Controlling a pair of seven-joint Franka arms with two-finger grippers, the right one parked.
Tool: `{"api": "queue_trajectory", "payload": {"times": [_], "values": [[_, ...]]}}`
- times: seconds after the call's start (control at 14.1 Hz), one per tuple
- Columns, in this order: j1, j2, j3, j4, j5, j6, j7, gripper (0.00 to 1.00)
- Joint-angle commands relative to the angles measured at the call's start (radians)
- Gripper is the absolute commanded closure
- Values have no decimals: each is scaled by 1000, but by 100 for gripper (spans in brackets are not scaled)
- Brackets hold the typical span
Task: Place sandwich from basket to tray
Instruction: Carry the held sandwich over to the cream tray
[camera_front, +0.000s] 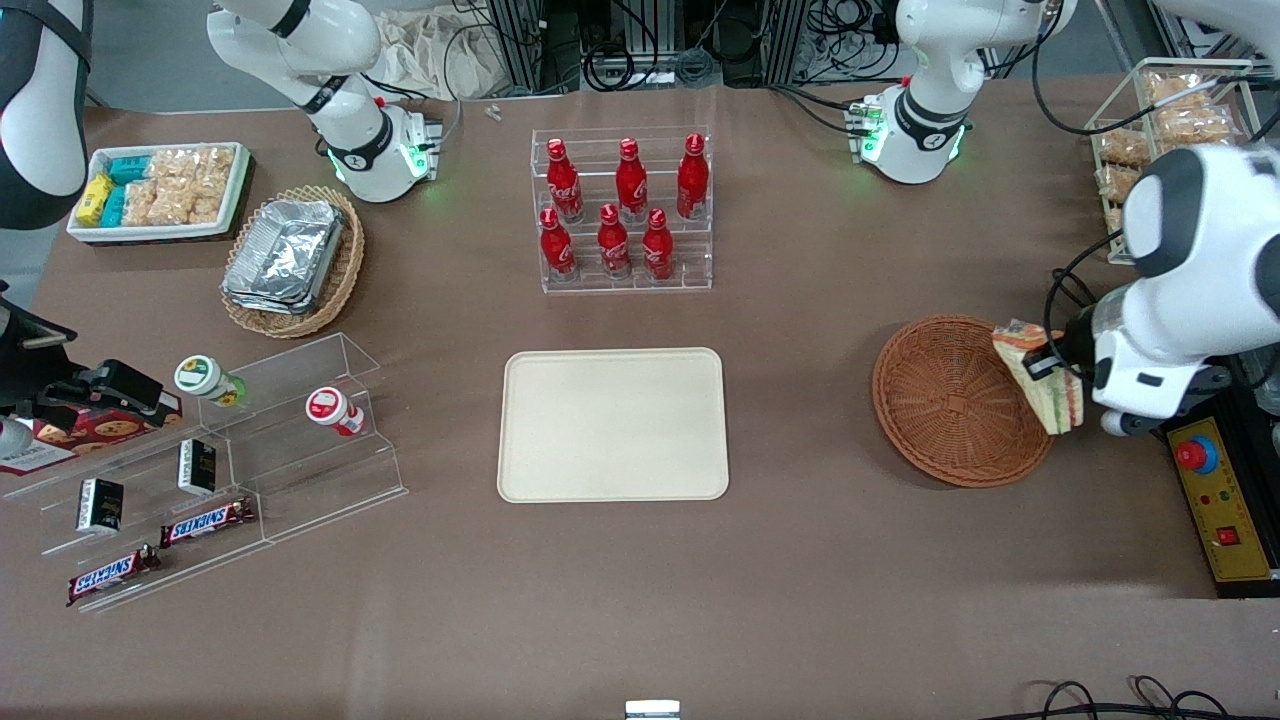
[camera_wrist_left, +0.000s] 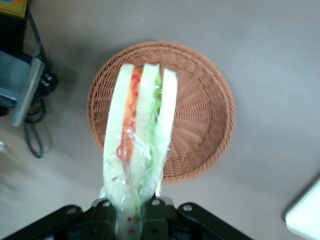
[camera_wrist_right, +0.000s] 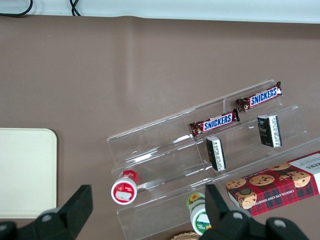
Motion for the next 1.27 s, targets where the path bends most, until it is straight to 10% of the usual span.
{"api": "queue_trajectory", "payload": {"times": [0.0, 0.42, 1.2], "values": [[-14, 39, -51, 136, -48, -113, 92, 100], [-46, 233, -353, 244, -61, -71, 55, 100], [-310, 568, -349, 251, 96, 353, -224, 100]]}}
